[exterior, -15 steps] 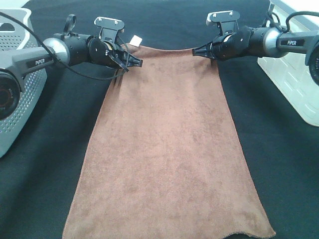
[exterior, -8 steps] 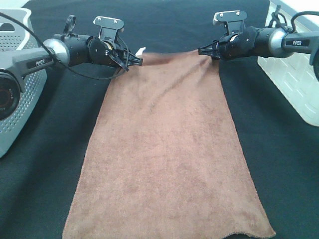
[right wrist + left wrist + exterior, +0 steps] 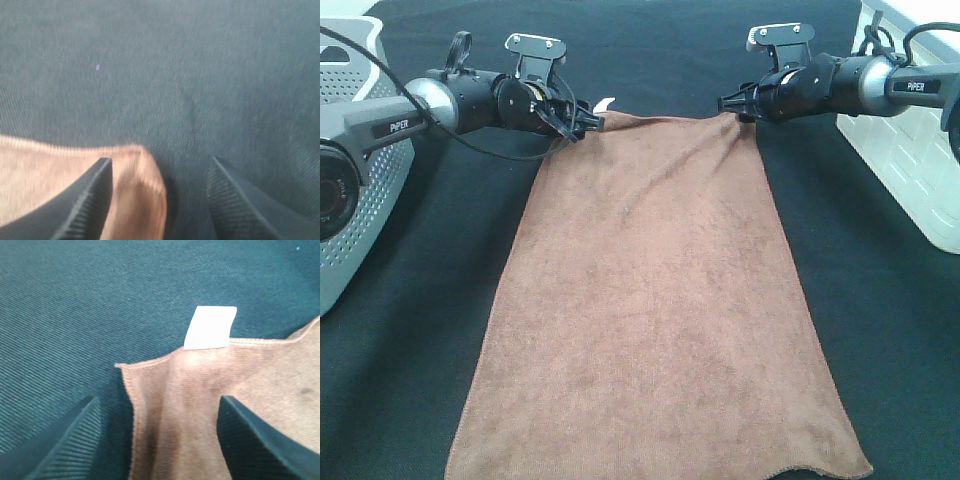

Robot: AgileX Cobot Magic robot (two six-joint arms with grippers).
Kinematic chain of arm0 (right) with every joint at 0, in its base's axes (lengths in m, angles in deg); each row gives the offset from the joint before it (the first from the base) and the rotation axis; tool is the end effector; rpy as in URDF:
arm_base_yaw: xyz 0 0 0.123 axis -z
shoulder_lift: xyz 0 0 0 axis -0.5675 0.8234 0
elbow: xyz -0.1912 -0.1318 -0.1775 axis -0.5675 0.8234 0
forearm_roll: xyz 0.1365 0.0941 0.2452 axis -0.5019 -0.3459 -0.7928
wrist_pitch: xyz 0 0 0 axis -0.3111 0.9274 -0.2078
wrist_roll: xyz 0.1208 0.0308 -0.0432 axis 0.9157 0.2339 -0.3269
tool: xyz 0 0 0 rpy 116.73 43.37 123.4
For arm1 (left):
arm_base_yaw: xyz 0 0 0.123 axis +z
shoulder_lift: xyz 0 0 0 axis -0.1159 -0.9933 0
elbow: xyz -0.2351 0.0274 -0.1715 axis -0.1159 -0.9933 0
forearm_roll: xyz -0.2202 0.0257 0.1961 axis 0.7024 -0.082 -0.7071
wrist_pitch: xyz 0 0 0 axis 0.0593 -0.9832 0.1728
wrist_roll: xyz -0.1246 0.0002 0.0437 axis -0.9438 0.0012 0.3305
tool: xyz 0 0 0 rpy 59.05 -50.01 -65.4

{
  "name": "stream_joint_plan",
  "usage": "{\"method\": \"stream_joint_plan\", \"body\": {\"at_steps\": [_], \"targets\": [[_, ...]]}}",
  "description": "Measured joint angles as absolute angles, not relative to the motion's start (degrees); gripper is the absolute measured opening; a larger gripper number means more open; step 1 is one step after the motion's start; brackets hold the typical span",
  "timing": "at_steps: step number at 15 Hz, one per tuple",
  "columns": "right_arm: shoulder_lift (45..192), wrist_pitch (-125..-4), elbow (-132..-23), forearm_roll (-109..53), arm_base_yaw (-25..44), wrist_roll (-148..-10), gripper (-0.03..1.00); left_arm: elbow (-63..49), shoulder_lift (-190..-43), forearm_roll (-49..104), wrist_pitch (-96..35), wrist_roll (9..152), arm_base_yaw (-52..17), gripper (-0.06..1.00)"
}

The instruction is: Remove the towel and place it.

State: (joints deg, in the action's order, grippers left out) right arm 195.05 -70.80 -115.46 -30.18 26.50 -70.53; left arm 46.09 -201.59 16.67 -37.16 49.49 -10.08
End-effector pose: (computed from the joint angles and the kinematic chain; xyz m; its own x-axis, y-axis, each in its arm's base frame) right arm 0.6491 0.0933 0.0494 -0.4823 -0.1422 -0.8644 -0.1838 0.9812 -0.0589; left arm 0.6499 -0.1966 0.0401 -0.4947 0.1621 -0.8538 0.3010 0.9536 0.0066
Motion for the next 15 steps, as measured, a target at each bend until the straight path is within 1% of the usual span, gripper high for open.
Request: {"method": "stream_joint_plan", "body": {"at_steps": [4, 5, 6, 7, 10, 11, 15], "targets": [[195.05, -68.33, -115.46, -30.18, 26.5, -70.53, 0.56, 46.09, -203.94, 16.61, -35.79, 49.49, -9.45, 0.61], [195.05, -67.36, -115.46, -30.18, 26.5, -70.53, 0.56, 46.09, -204.46, 16.73, -34.7, 49.38, -9.45, 0.59], [195.05, -66.61, -115.46, -30.18, 26.5, -70.53, 0.56, 46.09, -204.69, 16.73, -34.07, 49.26, -9.45, 0.54], [195.05, -65.93, -115.46, -30.18, 26.5, -70.53, 0.56, 46.09, -204.86, 16.73, -33.67, 49.26, -9.5, 0.46], [194.25, -64.38, -115.46, -30.18, 26.5, -70.53, 0.56, 46.09, -204.92, 16.44, -33.38, 49.38, -9.5, 0.09], [193.9, -64.27, -115.46, -30.18, 26.5, -70.53, 0.56, 46.09, -204.92, 16.04, -33.38, 49.49, -9.27, 0.03], [192.82, -63.35, -115.46, -29.95, 26.5, -70.53, 0.56, 46.09, -204.92, 16.32, -33.38, 48.46, -7.84, 0.03]]}}
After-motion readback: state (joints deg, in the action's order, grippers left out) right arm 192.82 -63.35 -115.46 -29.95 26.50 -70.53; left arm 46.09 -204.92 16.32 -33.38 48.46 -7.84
